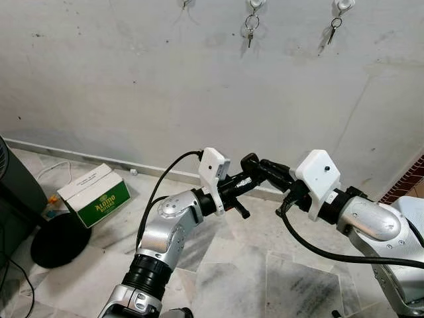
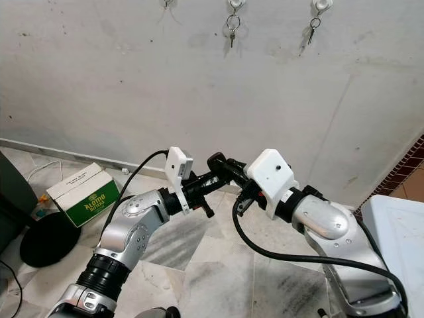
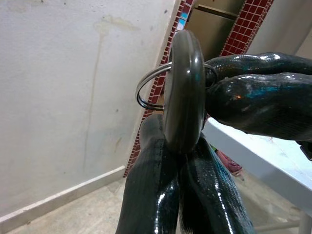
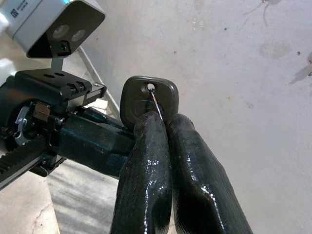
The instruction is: Hang keys on a hook
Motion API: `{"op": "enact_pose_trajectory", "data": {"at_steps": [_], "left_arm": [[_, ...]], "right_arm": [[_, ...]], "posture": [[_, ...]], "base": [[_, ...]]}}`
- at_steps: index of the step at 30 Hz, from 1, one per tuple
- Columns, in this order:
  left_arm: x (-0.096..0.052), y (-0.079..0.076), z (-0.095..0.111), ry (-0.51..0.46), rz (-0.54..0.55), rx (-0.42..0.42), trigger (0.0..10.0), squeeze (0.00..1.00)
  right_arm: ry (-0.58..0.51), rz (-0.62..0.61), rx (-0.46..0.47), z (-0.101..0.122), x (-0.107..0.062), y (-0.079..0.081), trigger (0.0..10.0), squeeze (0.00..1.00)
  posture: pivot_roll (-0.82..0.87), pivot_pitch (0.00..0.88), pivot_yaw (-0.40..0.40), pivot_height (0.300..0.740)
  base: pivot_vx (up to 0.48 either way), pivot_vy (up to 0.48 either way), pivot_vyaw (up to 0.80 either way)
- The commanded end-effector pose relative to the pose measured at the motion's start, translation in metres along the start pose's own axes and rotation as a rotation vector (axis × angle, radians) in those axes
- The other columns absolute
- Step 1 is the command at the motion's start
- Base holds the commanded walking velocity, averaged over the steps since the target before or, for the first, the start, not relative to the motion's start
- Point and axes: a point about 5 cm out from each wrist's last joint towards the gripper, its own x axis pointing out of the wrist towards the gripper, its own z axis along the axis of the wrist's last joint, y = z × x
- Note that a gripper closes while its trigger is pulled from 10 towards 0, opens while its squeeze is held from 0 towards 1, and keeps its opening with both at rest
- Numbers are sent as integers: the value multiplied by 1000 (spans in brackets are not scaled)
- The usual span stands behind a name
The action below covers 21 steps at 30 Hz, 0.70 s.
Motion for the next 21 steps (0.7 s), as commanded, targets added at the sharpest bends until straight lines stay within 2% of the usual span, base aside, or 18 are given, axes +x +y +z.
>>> {"op": "enact_pose_trajectory", "data": {"at_steps": [1,4,21], "left_arm": [[2,-2,1,7,-15,15,0,0],[3,-2,1,7,-16,15,0,0],[5,-4,1,8,-17,17,0,0]], "right_arm": [[7,8,-11,-1,3,2,275,0],[6,9,-14,-1,3,2,0,0],[-23,-22,-29,3,11,3,0,0]], "posture": [[-104,69,52,740],[-104,69,52,740],[-105,79,52,740]], "base": [[0,0,0],[0,0,0],[0,0,0]]}}
